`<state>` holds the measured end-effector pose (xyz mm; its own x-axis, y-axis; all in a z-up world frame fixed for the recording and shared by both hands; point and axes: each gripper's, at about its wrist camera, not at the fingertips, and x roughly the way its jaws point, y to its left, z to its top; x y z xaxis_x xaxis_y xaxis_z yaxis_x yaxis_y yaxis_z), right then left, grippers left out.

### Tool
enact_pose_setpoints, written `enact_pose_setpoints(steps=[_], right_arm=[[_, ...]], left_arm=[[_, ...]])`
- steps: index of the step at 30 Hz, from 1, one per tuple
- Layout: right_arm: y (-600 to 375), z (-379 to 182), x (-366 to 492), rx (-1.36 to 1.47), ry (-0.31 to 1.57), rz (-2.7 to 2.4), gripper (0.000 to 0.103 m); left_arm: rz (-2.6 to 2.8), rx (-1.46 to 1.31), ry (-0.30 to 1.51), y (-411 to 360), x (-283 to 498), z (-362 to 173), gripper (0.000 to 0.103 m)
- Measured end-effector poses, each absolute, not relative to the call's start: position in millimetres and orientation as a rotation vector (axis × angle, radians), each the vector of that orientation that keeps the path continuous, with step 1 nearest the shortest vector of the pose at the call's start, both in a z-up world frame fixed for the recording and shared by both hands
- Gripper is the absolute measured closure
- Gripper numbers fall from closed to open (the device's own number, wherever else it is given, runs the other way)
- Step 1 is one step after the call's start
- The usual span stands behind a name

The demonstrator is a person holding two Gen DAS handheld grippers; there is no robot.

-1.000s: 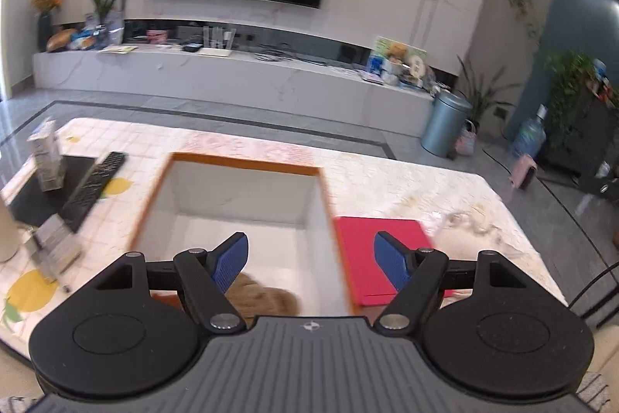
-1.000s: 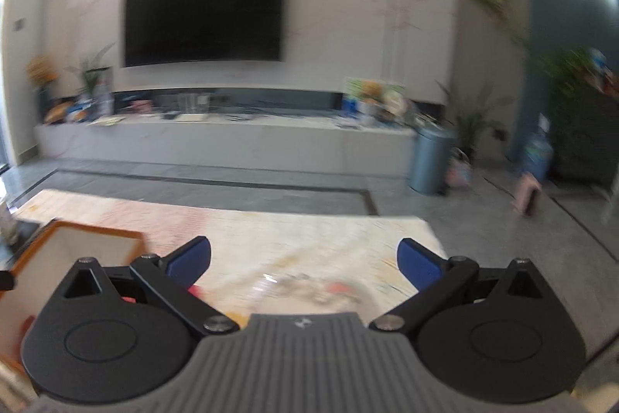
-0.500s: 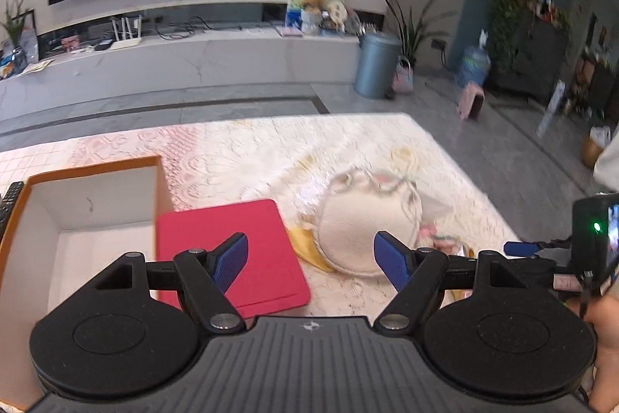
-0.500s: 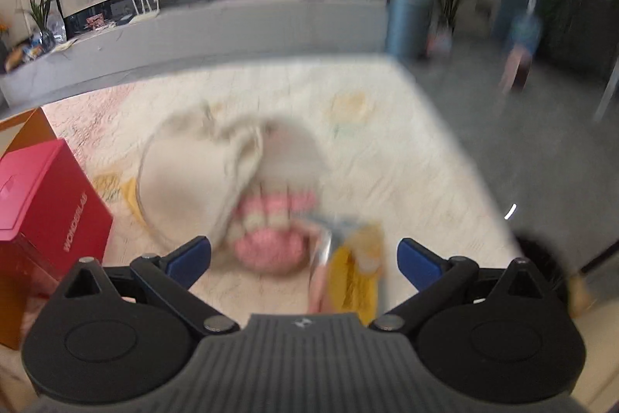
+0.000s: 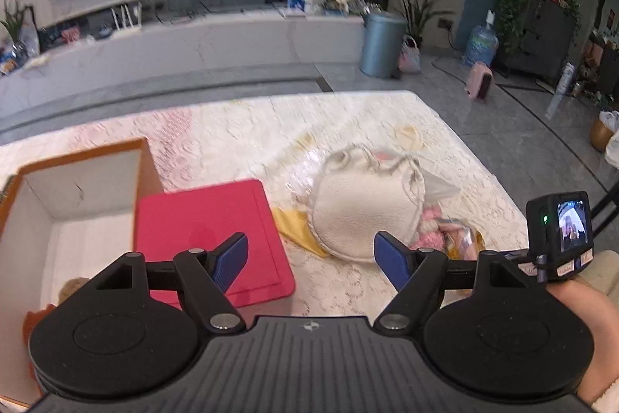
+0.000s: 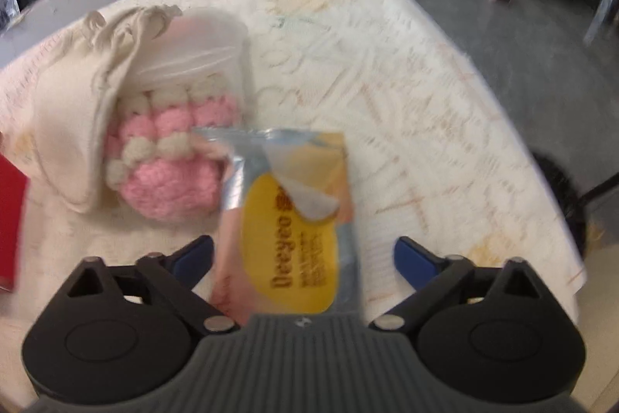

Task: Organize soft objects
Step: 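Reach the right gripper to the yellow Deeyeo snack bag and grasp it, then grasp the cream drawstring bag with the left gripper while the right holds the snack bag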

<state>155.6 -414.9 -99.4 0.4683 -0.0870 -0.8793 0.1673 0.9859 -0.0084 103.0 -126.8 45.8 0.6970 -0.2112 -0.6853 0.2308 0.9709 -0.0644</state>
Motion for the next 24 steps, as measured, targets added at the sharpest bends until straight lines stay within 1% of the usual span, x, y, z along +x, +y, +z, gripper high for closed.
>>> enact_pose_setpoints(steps=[2,3,4,11,13,16,21,24], right_arm=[[-417,-95,153,0.091,1.039,-0.154,0.032],[-418,-93,152,0.09,1.023,-0.146,0.051],[-419,-92,152,0.09,1.025,-0.153,0.052],[-427,-88,144,0.14,1.014,-0.152,0.056],[-429,-87,143,0.143,1.01,-0.174,0.056],[-433,-81,140,0.155,0.98,-0.178,0.056],[-431,-76,136,0.158,0.963,-0.163,0.056],[-428,-74,135,0.15,0.959,-0.144,0.056]], left_arm=[[-0.223,0.048,0.721,-125,96,49,0.016],[-0.214,0.06,0.715,-125,94,51,0.016],[-0.204,0.072,0.718,-124,92,51,0.016],[-0.258,0.081,0.751,-133,94,53,0.016],[-0.286,0.16,0.806,-149,99,48,0.016],[-0.304,0.274,0.808,-180,103,39,0.016],[-0.304,0.384,0.837,-228,123,8,0.016],[-0.262,0.419,0.897,-248,140,-16,0.016]])
